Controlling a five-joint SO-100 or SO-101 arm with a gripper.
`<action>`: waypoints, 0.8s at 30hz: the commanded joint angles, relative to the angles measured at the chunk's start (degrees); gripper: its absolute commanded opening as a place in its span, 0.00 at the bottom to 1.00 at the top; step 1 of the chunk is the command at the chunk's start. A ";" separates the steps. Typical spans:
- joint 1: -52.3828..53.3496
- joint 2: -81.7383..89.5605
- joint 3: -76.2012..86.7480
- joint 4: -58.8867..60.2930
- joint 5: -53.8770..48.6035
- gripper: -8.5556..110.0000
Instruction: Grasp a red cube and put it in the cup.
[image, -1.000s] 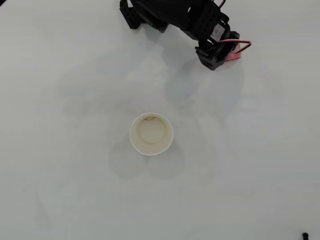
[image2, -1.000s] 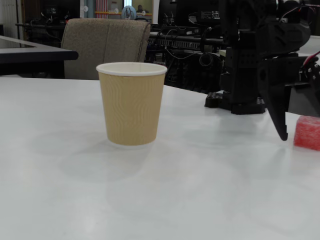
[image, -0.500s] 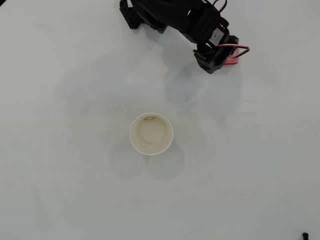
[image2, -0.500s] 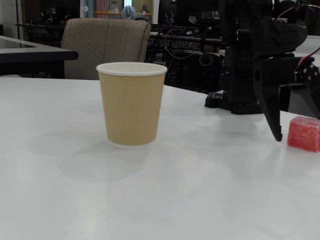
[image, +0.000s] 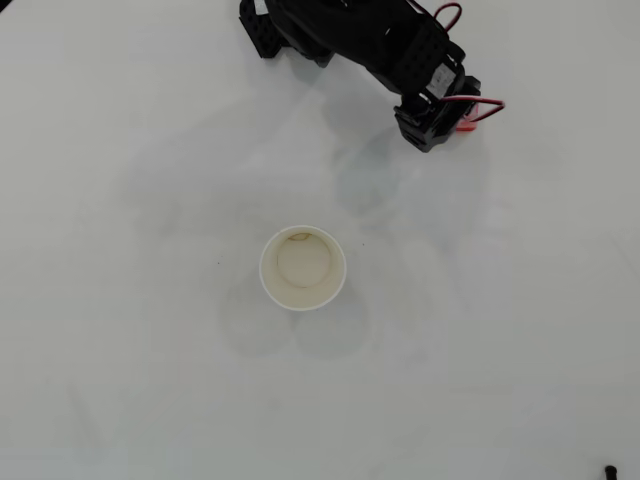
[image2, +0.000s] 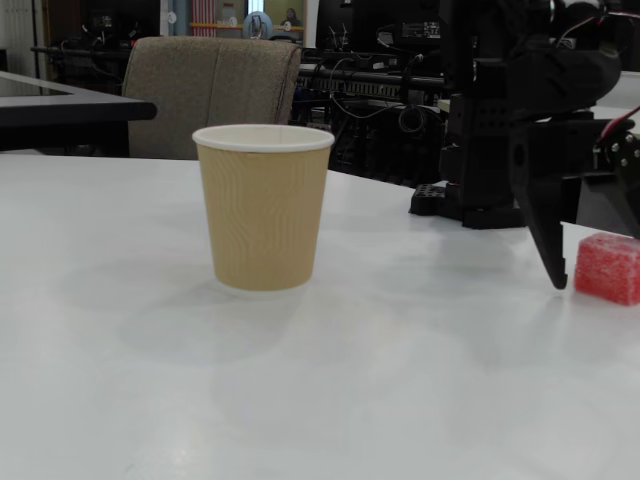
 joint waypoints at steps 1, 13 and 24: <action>1.23 -0.62 -5.10 0.09 0.35 0.35; 2.72 -2.11 -6.06 0.00 0.35 0.34; 3.34 -1.67 -6.24 0.53 0.35 0.13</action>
